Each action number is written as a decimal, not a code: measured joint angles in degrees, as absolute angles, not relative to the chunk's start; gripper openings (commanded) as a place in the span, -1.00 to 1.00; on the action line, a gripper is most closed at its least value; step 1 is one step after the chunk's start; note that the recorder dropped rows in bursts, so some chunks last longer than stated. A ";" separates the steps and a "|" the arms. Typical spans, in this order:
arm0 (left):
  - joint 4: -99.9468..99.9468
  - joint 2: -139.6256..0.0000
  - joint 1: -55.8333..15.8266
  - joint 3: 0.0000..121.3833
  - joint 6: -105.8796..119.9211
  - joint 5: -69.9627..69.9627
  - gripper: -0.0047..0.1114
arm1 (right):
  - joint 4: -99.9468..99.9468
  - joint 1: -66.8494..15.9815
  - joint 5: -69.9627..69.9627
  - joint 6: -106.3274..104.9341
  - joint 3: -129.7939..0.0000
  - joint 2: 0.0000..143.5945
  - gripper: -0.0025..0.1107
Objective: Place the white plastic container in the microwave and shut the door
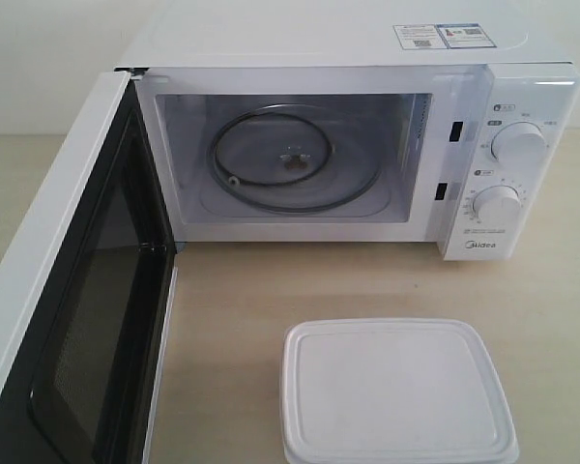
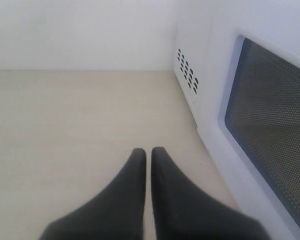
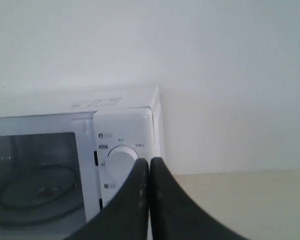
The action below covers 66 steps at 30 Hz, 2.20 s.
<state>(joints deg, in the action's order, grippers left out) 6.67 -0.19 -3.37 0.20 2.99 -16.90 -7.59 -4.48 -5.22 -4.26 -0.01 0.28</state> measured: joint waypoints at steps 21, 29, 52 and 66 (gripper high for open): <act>6.67 -0.19 -3.37 0.20 2.99 -16.90 -0.84 | -7.59 -4.48 -12.28 -6.18 -8.90 19.39 -0.96; 6.67 -0.19 -3.37 0.20 2.99 -16.90 -0.84 | -7.59 -4.48 -14.37 -1.06 -8.90 20.37 -0.96; 6.67 -0.19 -3.37 0.20 2.99 -16.90 -0.84 | 24.55 -4.48 -45.43 8.77 -9.03 66.13 -0.96; 6.67 -0.19 -3.37 0.20 2.99 -16.90 -0.84 | 57.54 -4.48 -63.46 15.84 -9.15 78.20 -0.96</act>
<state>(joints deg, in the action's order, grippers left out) 6.67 -0.19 -3.37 0.20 2.99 -16.90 57.54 -4.48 -63.46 15.84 -9.15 78.20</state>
